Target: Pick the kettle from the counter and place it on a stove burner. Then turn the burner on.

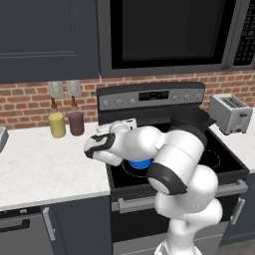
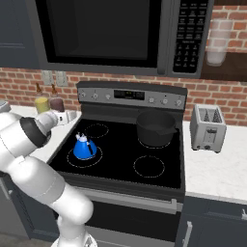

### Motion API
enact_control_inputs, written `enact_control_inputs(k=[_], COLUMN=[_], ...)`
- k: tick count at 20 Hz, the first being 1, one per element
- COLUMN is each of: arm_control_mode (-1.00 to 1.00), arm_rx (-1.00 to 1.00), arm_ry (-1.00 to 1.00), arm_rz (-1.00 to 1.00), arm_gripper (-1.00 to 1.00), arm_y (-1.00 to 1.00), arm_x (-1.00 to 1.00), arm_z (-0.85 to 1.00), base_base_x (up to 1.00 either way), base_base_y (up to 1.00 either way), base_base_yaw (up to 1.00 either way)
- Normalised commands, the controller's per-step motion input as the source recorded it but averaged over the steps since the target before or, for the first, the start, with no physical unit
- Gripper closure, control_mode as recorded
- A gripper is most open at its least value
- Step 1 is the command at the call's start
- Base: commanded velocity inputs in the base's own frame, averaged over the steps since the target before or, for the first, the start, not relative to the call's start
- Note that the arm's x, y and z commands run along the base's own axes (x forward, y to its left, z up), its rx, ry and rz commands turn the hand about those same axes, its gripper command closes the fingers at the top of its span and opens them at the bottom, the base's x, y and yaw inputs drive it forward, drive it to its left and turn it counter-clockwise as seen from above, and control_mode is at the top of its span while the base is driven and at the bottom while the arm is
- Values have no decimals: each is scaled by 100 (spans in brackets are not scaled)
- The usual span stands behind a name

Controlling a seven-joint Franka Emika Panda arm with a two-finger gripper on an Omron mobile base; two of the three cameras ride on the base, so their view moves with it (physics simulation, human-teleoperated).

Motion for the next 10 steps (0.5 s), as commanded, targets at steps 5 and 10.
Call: enact_control_inputs(k=[5,10], arm_control_mode=[-100,-100], arm_rx=[2,3], arm_ry=[10,29], arm_rz=[0,0], arm_gripper=[-100,-100], arm_y=[-1,0], arm_x=[33,53], arm_z=[3,29], base_base_x=[0,0], base_base_y=[0,0], base_base_yaw=[0,0])
